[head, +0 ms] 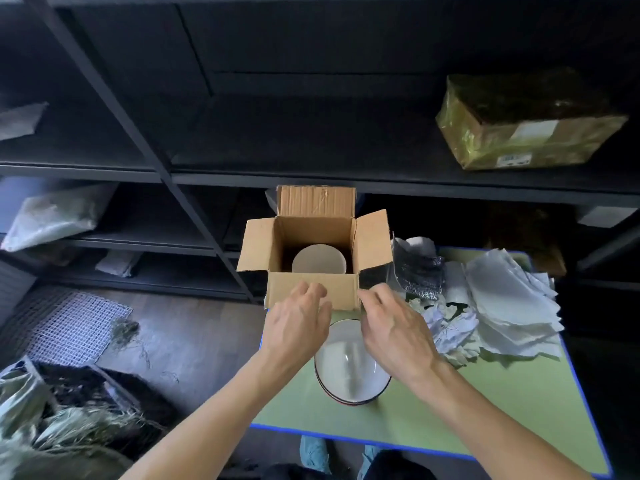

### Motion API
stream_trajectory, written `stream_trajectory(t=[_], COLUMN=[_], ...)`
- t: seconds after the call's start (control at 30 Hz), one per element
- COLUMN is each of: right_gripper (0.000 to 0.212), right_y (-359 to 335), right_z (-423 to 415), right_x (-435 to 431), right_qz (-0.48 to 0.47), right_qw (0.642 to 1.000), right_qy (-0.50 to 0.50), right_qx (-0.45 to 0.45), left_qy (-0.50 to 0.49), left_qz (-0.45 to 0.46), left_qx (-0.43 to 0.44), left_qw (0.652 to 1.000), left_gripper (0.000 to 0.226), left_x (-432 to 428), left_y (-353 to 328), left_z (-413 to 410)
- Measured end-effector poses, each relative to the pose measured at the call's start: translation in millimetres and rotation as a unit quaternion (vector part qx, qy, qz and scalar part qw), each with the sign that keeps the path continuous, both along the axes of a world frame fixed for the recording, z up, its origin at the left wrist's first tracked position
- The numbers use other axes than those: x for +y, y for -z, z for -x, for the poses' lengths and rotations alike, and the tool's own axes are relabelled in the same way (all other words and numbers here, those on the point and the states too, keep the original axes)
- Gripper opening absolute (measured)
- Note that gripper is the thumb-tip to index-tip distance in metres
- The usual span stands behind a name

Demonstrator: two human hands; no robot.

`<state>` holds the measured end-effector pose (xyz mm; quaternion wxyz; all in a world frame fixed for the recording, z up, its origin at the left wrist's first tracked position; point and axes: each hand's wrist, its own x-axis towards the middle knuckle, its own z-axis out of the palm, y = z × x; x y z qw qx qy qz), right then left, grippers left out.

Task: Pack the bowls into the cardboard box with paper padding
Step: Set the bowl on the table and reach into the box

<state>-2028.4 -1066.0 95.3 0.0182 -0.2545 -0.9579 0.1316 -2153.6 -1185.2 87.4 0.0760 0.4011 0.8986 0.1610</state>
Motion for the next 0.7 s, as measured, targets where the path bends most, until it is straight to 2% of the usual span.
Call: stream_trajectory(t=[0.17, 0.33, 0.4, 0.5, 0.7], right_gripper=[0.033, 0.038, 0.037, 0.036, 0.046], right_y=[-9.5, -8.8, -8.1, -1.4, 31.1], right_z=[41.6, 90.6, 109.9, 135.6, 168.8], right_x=[24.2, 36.3, 38.1, 38.4, 40.1], right_qz=[0.025, 0.054, 0.08, 0.106, 0.164], right_qw=[0.999, 0.996, 0.992, 0.98, 0.954], right_qy=[-0.043, -0.048, -0.036, -0.001, 0.089], right_qx=[0.012, -0.044, -0.092, -0.169, -0.234], left_qy=[-0.023, -0.038, -0.03, -0.023, -0.009], left_qz=[0.003, 0.031, 0.044, 0.121, 0.209], left_qx=[0.012, -0.038, -0.055, -0.08, -0.184], left_qw=[1.0, 0.998, 0.997, 0.989, 0.96], left_gripper=[0.03, 0.032, 0.028, 0.026, 0.048], left_x=[22.8, 41.6, 52.9, 69.7, 85.7], left_y=[-5.1, -8.0, -7.2, -0.4, 31.6], left_z=[33.8, 66.7, 80.3, 99.1, 126.1])
